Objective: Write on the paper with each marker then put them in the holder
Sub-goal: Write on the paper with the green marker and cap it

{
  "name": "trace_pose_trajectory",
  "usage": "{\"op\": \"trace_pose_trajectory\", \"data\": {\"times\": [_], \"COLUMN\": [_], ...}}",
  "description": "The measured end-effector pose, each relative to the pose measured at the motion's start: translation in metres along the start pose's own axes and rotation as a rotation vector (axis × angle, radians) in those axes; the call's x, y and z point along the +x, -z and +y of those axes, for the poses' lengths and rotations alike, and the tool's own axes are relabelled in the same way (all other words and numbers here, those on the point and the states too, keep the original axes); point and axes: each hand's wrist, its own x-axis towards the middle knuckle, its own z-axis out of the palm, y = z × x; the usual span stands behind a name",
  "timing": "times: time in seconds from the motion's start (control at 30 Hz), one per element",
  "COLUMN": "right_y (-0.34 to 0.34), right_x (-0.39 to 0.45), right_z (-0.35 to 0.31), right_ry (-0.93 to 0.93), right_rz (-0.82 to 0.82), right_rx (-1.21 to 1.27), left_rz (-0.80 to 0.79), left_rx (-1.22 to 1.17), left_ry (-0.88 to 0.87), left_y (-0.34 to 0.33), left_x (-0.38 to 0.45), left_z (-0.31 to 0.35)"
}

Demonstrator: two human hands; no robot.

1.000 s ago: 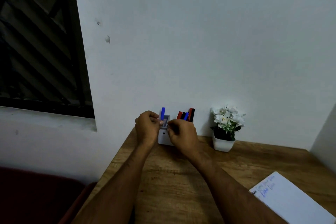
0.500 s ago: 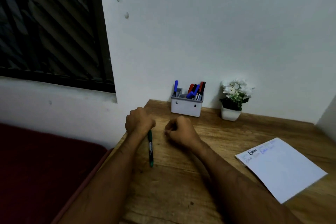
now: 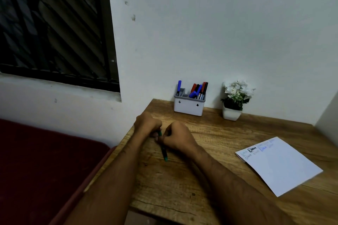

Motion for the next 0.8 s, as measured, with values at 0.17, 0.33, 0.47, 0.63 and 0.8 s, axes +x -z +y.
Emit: {"op": "trace_pose_trajectory", "data": {"times": [0.17, 0.33, 0.47, 0.63, 0.8], "right_y": [0.005, 0.01, 0.013, 0.024, 0.043], "right_x": [0.002, 0.001, 0.003, 0.007, 0.01], "right_z": [0.007, 0.013, 0.016, 0.018, 0.024], "right_ry": [-0.071, -0.086, -0.074, -0.081, -0.18], "right_rz": [0.039, 0.105, 0.144, 0.153, 0.141], "right_rx": [0.086, 0.11, 0.115, 0.138, 0.25], "left_rz": [-0.097, -0.155, -0.094, -0.153, -0.34], "left_rx": [-0.416, -0.534, -0.62, -0.868, -1.089], "left_ry": [0.112, 0.116, 0.097, 0.146, 0.214], "left_y": [-0.005, -0.013, -0.02, -0.03, -0.044], "left_x": [0.006, 0.003, 0.004, 0.006, 0.01], "left_z": [0.004, 0.011, 0.017, 0.022, 0.027]}}
